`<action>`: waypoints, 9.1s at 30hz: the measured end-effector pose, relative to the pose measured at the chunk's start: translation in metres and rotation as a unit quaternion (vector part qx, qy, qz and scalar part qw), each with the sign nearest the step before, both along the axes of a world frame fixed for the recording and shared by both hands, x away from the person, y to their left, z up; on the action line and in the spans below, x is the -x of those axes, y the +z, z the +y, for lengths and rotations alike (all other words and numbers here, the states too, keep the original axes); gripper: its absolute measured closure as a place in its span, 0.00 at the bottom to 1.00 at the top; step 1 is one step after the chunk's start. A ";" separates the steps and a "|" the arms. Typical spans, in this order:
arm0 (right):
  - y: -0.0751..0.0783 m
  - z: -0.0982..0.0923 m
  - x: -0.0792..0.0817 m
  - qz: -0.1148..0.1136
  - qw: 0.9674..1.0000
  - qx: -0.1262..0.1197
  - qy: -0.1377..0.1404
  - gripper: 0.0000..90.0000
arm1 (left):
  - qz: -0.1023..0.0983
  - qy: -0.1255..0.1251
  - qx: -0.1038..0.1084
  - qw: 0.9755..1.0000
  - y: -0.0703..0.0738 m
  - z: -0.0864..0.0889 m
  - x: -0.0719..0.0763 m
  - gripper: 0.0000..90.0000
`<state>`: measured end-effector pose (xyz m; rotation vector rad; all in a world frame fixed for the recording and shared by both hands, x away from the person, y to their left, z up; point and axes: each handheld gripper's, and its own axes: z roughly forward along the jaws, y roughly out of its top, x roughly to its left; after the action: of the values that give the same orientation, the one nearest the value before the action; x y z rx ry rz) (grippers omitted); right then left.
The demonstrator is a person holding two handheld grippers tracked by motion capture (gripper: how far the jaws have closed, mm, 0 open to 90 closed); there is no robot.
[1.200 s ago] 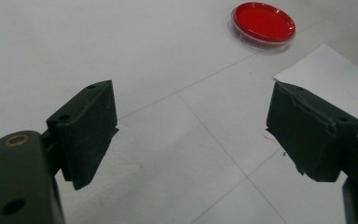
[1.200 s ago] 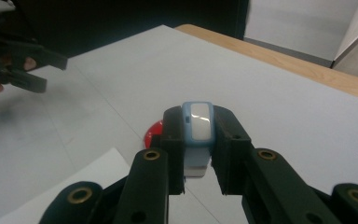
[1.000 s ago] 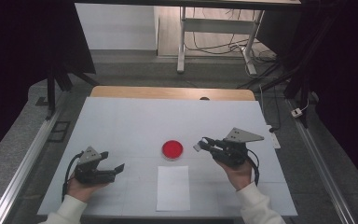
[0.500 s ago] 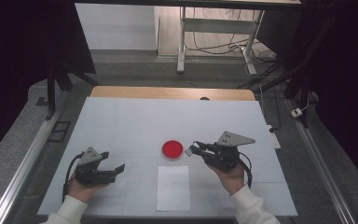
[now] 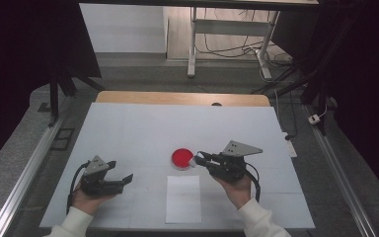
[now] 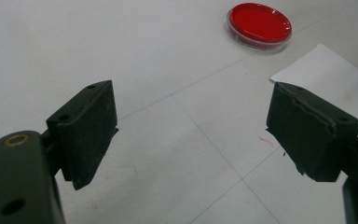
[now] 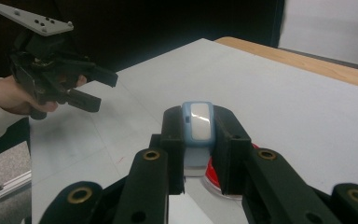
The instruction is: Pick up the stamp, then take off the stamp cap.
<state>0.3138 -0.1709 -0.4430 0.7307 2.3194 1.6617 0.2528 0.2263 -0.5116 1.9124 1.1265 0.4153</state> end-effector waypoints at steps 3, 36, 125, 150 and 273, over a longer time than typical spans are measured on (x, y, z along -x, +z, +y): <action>0.000 0.000 0.000 0.001 1.000 -0.001 -0.003 0.84 | 0.000 0.000 0.000 1.000 0.000 0.000 0.000 0.18; -0.004 0.000 -0.003 0.003 1.000 0.003 -0.011 0.84 | -0.025 -0.057 -0.020 0.998 0.014 -0.047 -0.008 0.19; -0.013 0.007 -0.003 0.013 1.000 -0.001 -0.015 0.84 | -0.082 -0.160 -0.052 0.982 0.027 -0.170 -0.037 0.37; -0.017 0.008 -0.004 0.034 0.999 -0.018 -0.027 0.84 | -0.112 -0.160 -0.099 0.976 0.022 -0.179 -0.036 0.59; -0.012 -0.006 -0.004 0.012 0.998 -0.019 -0.059 0.84 | -0.081 -0.138 -0.066 0.985 0.019 -0.124 -0.032 0.73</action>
<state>0.3175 -0.1769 -0.4553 0.8826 2.2183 1.6587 0.2848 0.1024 -0.4928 2.0727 0.7315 0.4907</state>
